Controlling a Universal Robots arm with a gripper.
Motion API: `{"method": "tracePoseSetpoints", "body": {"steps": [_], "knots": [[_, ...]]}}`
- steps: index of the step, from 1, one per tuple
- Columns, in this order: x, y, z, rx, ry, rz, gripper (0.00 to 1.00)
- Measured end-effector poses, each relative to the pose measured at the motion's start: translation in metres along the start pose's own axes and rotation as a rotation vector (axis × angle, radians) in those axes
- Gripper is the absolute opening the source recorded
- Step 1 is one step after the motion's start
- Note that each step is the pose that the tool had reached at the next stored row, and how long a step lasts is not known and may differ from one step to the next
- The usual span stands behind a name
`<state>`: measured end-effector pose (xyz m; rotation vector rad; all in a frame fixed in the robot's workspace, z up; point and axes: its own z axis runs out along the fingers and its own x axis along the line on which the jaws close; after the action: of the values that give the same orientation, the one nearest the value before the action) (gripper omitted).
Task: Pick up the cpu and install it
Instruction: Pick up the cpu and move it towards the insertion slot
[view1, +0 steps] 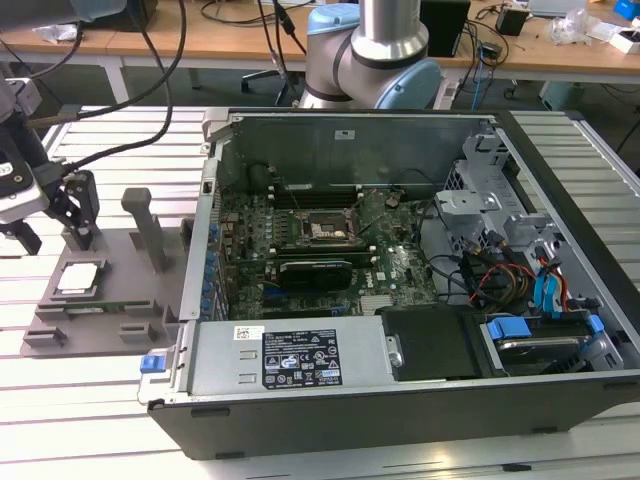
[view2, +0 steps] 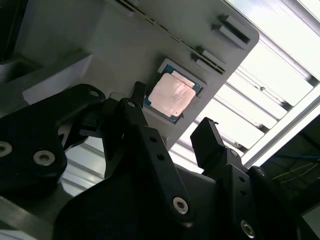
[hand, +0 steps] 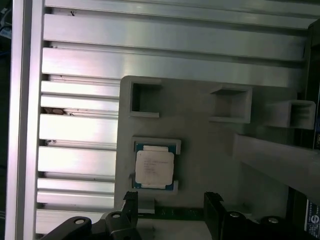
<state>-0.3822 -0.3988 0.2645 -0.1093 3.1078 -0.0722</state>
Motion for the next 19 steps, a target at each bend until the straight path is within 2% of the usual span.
{"method": "tracePoseSetpoints", "body": {"steps": [4,19], "knots": [[0.0002,0.0003,0.0066,-0.0001,-0.0002,0.0,0.64],[0.0006,0.0008,0.0171,0.0,0.0,0.0,0.64]]}}
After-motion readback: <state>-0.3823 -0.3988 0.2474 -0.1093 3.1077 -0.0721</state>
